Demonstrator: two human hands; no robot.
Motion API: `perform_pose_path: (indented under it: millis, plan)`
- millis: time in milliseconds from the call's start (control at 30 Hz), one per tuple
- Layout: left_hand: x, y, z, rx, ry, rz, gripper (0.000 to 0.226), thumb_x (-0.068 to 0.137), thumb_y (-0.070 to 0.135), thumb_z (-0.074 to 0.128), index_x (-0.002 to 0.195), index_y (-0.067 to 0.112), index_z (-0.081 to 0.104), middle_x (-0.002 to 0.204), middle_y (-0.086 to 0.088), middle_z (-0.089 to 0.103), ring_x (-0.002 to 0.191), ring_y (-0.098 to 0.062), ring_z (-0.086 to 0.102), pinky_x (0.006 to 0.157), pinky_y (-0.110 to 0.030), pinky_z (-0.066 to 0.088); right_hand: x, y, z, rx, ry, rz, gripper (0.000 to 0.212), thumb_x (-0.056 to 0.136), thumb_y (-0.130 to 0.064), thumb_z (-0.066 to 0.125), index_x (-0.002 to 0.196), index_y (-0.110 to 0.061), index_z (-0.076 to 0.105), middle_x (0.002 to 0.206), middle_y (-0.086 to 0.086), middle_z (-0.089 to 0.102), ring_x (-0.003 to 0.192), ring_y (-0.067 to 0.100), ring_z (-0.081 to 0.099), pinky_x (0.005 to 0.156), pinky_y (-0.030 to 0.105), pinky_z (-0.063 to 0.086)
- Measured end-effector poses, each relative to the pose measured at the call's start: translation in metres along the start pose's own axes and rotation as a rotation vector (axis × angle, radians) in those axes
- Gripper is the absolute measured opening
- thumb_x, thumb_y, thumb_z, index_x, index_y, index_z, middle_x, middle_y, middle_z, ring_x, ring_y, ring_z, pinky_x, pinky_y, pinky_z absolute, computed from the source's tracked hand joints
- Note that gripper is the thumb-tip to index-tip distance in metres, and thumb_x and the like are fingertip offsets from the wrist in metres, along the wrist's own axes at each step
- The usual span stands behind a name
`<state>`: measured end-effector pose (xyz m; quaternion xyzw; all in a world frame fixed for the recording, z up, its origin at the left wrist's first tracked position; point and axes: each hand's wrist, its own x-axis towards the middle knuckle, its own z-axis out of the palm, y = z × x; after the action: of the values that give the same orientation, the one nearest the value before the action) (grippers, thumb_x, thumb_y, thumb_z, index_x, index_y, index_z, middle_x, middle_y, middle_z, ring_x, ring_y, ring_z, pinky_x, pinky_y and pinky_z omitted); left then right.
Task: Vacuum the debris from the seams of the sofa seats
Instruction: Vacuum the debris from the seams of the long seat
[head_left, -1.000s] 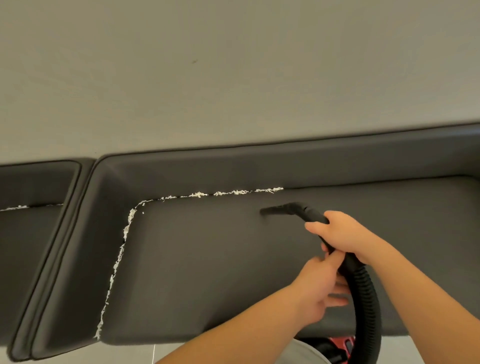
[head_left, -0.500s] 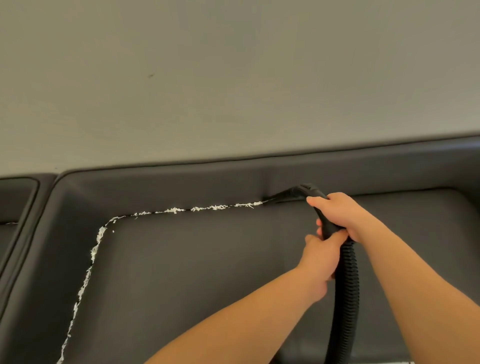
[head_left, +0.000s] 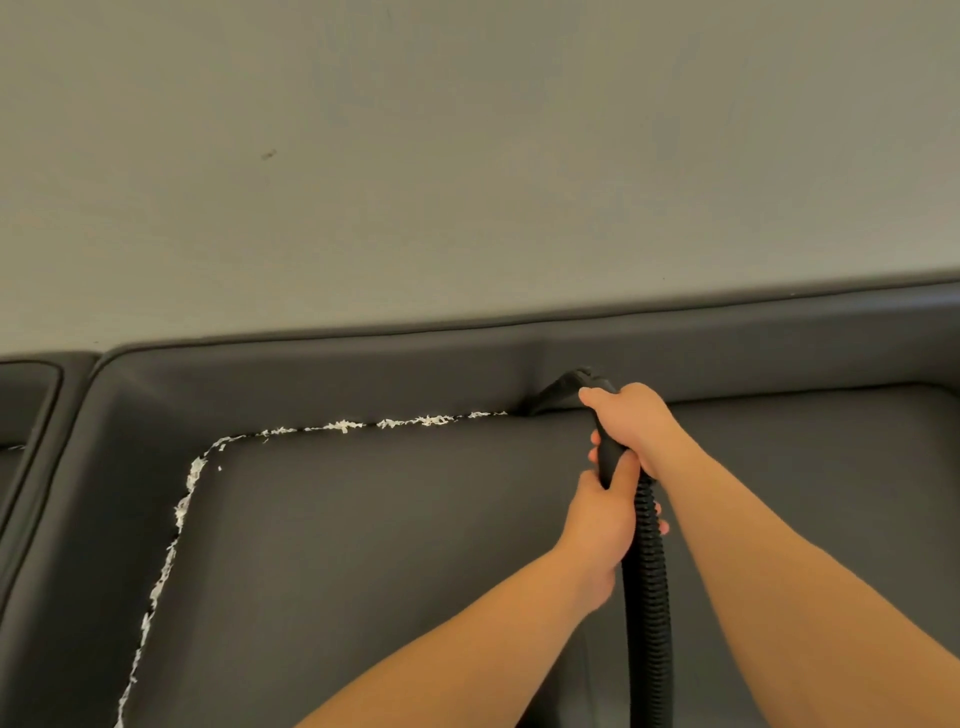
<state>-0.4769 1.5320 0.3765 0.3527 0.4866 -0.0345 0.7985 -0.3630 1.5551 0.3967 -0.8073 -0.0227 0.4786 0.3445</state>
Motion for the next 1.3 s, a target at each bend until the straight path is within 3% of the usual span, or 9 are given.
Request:
perform_pose_path:
  millis: [100,267,400,533,733,933,1000,1233,1300]
  plan:
    - [-0.003,-0.009,0.003,0.058,-0.028,-0.037,0.054,0.093,0.052,0.058,0.127,0.011,0.054,0.088,-0.004,0.068,0.074,-0.016,0.067,0.08,-0.034,0.058,0.0,0.024,-0.01,0.116,0.027,0.045,0.028,0.098,-0.031,0.061,0.094,-0.005,0.052,0.071,0.017,0.061,0.05,0.029,0.062,0.053,0.034,0.053]
    - [-0.017,-0.047,0.011,0.25,-0.073,-0.186,0.048,0.097,0.051,0.053,0.134,0.02,0.051,0.125,-0.004,0.067,0.11,-0.018,0.065,0.1,-0.038,0.053,-0.022,0.093,-0.019,0.218,0.107,0.139,0.031,0.099,-0.035,0.062,0.093,-0.005,0.055,0.07,0.017,0.061,0.052,0.029,0.061,0.056,0.037,0.054]
    - [-0.037,-0.068,0.004,0.171,-0.013,-0.278,0.044,0.095,0.061,0.051,0.128,0.03,0.049,0.119,0.006,0.067,0.109,-0.014,0.065,0.099,-0.037,0.054,-0.039,0.118,0.003,0.086,0.086,0.089,0.033,0.098,-0.038,0.059,0.095,-0.006,0.055,0.068,0.014,0.064,0.053,0.029,0.063,0.065,0.045,0.059]
    - [-0.055,-0.057,-0.009,0.073,-0.103,-0.193,0.041,0.098,0.057,0.052,0.126,0.026,0.06,0.122,0.003,0.073,0.115,-0.019,0.069,0.1,-0.041,0.056,-0.05,0.092,0.007,-0.299,0.086,-0.084,0.041,0.089,-0.056,0.055,0.089,-0.015,0.055,0.081,0.009,0.071,0.072,0.032,0.071,0.078,0.052,0.059]
    - [-0.054,-0.031,-0.002,0.009,-0.157,-0.096,0.043,0.098,0.054,0.055,0.121,0.02,0.067,0.125,-0.01,0.071,0.116,-0.029,0.068,0.1,-0.045,0.056,-0.053,0.044,-0.008,-0.384,-0.008,-0.149,0.035,0.093,-0.043,0.058,0.082,-0.01,0.054,0.061,0.006,0.068,0.057,0.027,0.067,0.077,0.049,0.059]
    - [-0.026,0.007,0.001,-0.087,-0.101,-0.054,0.053,0.099,0.056,0.052,0.128,0.014,0.066,0.123,-0.013,0.072,0.109,-0.03,0.072,0.098,-0.046,0.054,-0.017,-0.001,0.001,-0.435,-0.05,-0.154,0.035,0.096,-0.038,0.055,0.08,-0.006,0.054,0.061,0.008,0.068,0.078,0.036,0.072,0.086,0.051,0.059]
    - [-0.019,0.018,0.0,-0.135,-0.075,-0.031,0.056,0.1,0.054,0.052,0.13,0.009,0.065,0.116,-0.016,0.074,0.098,-0.028,0.072,0.096,-0.045,0.055,-0.006,-0.012,0.006,-0.413,-0.059,-0.144,0.035,0.096,-0.035,0.055,0.077,-0.006,0.055,0.062,0.011,0.068,0.073,0.035,0.069,0.087,0.051,0.059]
    - [0.001,0.025,-0.014,-0.145,0.018,-0.028,0.048,0.103,0.05,0.049,0.127,0.011,0.065,0.097,-0.003,0.074,0.085,-0.018,0.07,0.081,-0.034,0.057,0.02,-0.015,0.031,-0.331,-0.035,-0.079,0.037,0.099,-0.032,0.052,0.076,-0.003,0.054,0.064,0.013,0.065,0.061,0.033,0.066,0.081,0.047,0.059]
    - [0.002,0.019,-0.017,-0.105,0.018,-0.049,0.048,0.103,0.051,0.047,0.125,0.012,0.065,0.096,-0.002,0.075,0.087,-0.018,0.071,0.086,-0.036,0.054,0.02,-0.006,0.031,-0.305,-0.022,-0.073,0.038,0.099,-0.034,0.052,0.076,-0.004,0.055,0.064,0.013,0.065,0.06,0.033,0.067,0.08,0.047,0.059]
